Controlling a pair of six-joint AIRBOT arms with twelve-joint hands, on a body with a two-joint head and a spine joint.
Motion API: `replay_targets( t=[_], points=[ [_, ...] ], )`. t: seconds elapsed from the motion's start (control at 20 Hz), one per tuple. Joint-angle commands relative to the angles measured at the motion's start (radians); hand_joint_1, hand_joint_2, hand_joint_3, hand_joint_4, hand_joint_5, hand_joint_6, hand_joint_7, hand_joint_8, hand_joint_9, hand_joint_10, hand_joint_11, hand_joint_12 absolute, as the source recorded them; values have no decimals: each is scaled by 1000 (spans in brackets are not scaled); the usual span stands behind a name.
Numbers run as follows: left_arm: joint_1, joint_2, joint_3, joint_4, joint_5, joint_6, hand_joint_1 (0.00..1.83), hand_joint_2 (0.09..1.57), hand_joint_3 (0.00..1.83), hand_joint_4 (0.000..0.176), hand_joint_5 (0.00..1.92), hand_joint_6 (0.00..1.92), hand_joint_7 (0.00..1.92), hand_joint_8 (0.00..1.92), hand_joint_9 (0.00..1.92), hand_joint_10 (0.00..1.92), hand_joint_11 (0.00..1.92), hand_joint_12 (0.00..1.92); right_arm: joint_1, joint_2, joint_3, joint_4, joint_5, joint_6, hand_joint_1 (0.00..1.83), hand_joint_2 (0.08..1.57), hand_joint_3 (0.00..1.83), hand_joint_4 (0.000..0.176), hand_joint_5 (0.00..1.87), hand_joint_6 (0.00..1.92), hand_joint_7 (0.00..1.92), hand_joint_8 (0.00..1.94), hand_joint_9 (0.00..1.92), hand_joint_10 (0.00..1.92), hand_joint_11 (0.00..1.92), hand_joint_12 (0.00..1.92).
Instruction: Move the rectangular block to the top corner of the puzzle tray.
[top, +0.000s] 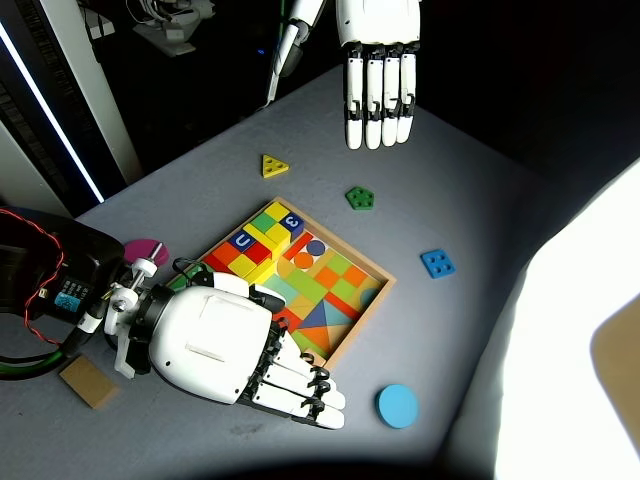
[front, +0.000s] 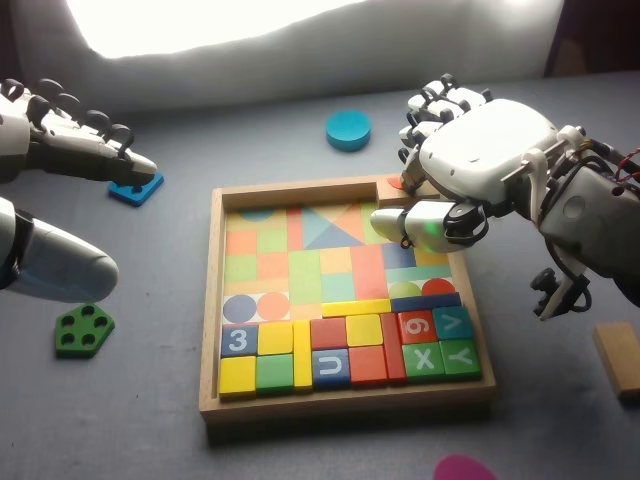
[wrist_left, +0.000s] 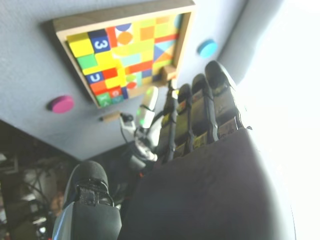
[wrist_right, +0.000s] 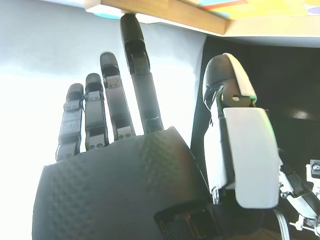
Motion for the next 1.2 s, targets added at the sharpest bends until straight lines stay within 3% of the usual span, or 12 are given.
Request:
replay_targets(
  t=[0.0,0.6,1.15],
  points=[
    [-13,0,3,10,85,-2,0,1108,0,26,86,2,110,3,96,3,0,267,9,5,4,-23,61,-7,0,1211,1,0,841,7,342,16,65,8,1,0],
    [-13,0,2,10,85,-3,0,1121,1,20,63,0,89,0,67,0,0,247,38,24,-14,-23,67,-8,0,1207,0,0,831,3,288,0,66,14,24,15],
    [-13,0,2,10,85,-4,0,1123,0,17,83,4,116,1,95,3,0,346,39,33,-55,-32,67,-7,0,1205,0,0,774,0,261,0,46,2,0,0]
  ],
)
